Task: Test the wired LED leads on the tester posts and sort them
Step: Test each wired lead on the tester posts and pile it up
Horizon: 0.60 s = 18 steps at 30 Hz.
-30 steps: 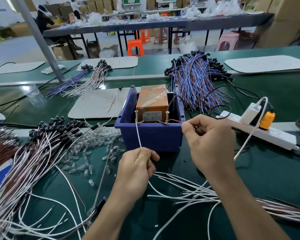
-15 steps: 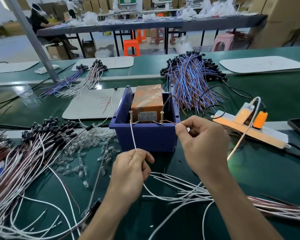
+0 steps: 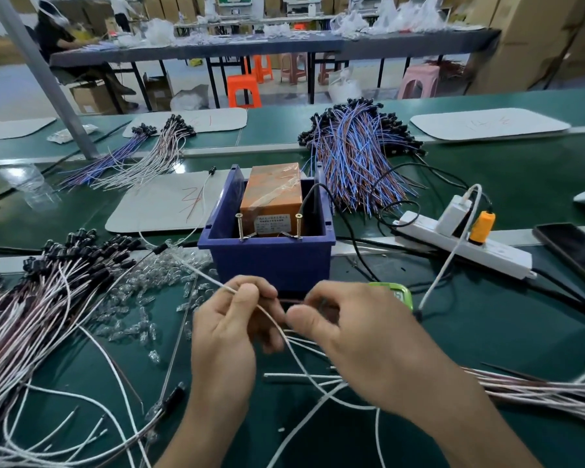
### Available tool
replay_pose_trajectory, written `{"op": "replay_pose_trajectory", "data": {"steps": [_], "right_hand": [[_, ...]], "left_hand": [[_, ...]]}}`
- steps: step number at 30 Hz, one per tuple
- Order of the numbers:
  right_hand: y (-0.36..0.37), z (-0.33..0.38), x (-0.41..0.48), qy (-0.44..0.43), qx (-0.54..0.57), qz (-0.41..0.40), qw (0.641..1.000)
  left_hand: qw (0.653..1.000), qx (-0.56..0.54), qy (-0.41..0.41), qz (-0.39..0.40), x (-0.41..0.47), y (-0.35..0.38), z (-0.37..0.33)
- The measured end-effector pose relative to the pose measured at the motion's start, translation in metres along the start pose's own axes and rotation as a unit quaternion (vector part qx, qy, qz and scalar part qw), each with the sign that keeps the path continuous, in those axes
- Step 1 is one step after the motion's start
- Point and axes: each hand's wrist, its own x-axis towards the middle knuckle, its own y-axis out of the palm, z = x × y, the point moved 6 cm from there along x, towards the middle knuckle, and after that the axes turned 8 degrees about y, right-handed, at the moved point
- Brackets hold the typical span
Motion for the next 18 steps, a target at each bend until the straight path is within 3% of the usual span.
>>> {"op": "replay_pose_trajectory", "data": {"steps": [2,4,9,11,13,15,18], "right_hand": [[0.010,0.002,-0.014,-0.010,0.051,0.100,0.994],[0.013,0.006,-0.026,-0.025,0.117,0.136,0.983],[-0.026,-0.008,-0.032,0.012,0.172,-0.037,0.984],[-0.048,-0.017,-0.037,0.029,0.118,-0.091,0.988],[-0.067,-0.023,-0.044,0.022,-0.015,-0.132,0.991],[-0.078,-0.026,-0.051,0.003,-0.146,-0.157,0.977],[-0.077,-0.033,-0.061,-0.024,-0.284,-0.157,0.946]], "left_hand": [[0.998,-0.056,0.009,-0.013,0.000,0.004,-0.012],[0.997,-0.079,0.018,-0.018,0.000,0.013,-0.022],[0.997,-0.031,0.059,-0.028,-0.004,0.028,-0.035],[0.998,0.017,0.043,-0.048,-0.010,0.026,-0.034],[0.984,0.147,0.084,-0.054,-0.024,0.023,-0.040],[0.931,0.279,0.236,-0.020,-0.041,0.033,-0.062],[0.774,0.397,0.470,0.148,-0.069,0.085,-0.074]]}}
